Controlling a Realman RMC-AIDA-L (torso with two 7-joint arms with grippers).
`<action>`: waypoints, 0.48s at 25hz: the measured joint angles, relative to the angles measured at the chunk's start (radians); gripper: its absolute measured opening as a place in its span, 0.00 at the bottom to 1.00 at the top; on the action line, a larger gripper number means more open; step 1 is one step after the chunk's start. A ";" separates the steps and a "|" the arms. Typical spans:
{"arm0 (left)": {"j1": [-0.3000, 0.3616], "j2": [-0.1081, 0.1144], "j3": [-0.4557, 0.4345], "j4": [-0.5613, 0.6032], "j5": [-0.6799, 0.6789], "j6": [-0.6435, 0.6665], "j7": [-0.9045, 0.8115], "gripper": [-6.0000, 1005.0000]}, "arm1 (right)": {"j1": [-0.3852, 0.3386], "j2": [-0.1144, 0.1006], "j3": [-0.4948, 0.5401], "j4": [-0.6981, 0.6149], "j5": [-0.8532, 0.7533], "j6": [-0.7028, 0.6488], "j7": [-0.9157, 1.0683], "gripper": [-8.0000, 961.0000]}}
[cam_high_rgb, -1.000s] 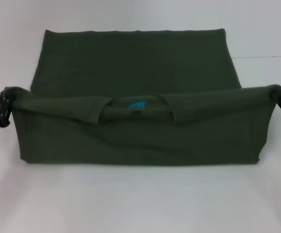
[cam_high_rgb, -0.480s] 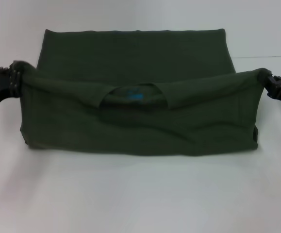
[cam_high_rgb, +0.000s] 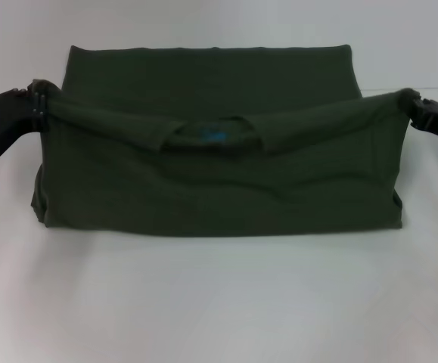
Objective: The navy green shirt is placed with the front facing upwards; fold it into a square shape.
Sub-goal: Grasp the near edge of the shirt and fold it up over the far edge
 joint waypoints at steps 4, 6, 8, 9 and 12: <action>-0.022 -0.002 0.000 -0.013 -0.008 -0.060 0.017 0.17 | 0.023 -0.004 -0.028 0.005 0.001 0.046 0.006 0.07; -0.029 -0.006 -0.001 -0.016 -0.019 -0.071 0.033 0.17 | 0.036 -0.001 -0.048 0.018 0.001 0.092 0.004 0.08; -0.037 -0.011 0.000 -0.017 -0.036 -0.100 0.048 0.17 | 0.040 0.000 -0.054 0.025 0.001 0.110 0.002 0.08; -0.041 -0.013 0.003 -0.018 -0.041 -0.121 0.052 0.17 | 0.044 0.000 -0.060 0.032 0.001 0.126 0.000 0.08; -0.052 -0.021 0.007 -0.029 -0.043 -0.163 0.077 0.18 | 0.054 0.005 -0.073 0.044 0.001 0.184 -0.002 0.09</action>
